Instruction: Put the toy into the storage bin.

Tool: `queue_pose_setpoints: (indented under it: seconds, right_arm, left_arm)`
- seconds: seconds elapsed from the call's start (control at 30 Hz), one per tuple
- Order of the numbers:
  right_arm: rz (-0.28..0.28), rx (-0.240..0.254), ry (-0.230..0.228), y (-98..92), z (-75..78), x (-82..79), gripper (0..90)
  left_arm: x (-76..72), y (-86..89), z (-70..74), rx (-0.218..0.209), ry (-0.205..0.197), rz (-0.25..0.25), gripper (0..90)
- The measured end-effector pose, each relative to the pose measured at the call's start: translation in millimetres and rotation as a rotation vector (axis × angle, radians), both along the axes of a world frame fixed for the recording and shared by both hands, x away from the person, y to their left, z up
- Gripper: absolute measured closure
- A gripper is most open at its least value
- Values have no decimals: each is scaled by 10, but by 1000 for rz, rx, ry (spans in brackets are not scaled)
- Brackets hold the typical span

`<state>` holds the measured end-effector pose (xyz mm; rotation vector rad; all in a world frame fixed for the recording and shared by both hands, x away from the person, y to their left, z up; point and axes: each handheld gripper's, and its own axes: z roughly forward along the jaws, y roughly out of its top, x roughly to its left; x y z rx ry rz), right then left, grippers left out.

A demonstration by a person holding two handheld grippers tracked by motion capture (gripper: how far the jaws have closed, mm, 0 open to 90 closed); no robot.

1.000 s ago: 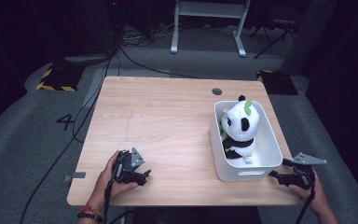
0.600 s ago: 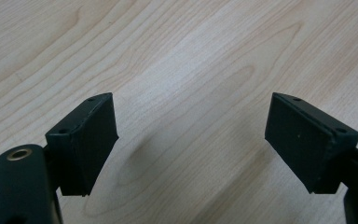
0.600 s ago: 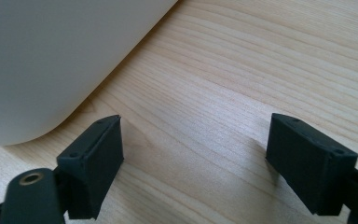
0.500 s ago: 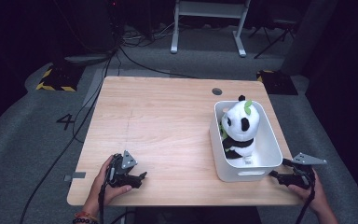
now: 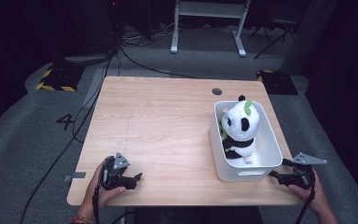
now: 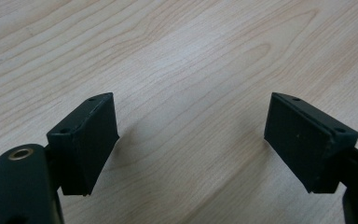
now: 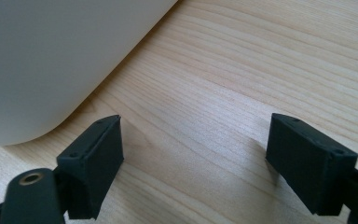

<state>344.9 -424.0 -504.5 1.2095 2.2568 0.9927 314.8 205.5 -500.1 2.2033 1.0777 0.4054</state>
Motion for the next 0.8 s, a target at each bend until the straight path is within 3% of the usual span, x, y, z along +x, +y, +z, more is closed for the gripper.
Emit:
queue_pose_setpoints:
  seconds: [0.1,0.13,0.17,0.27,0.3,0.33,0.8]
  right_arm:
    - [0,0,0,0,0,0,187]
    - [0,0,0,0,0,0,186]
    - [0,0,0,0,0,0,186]
    - [0,0,0,0,0,0,186]
    - [0,0,0,0,0,0,187]
    - [0,0,0,0,0,0,187]
    - [0,1,-1,-1,-1,-2,187]
  left_arm:
    - [-19,6,-26,-10,13,15,173]
    - [-14,20,-27,-1,-4,11,173]
    - [-25,26,-31,-12,12,14,173]
    - [-43,49,-46,-30,4,21,169]
    - [-44,56,-52,-28,-17,27,169]
    - [-49,60,-53,-33,-1,26,169]
    - [-47,86,-57,-27,-4,35,156]
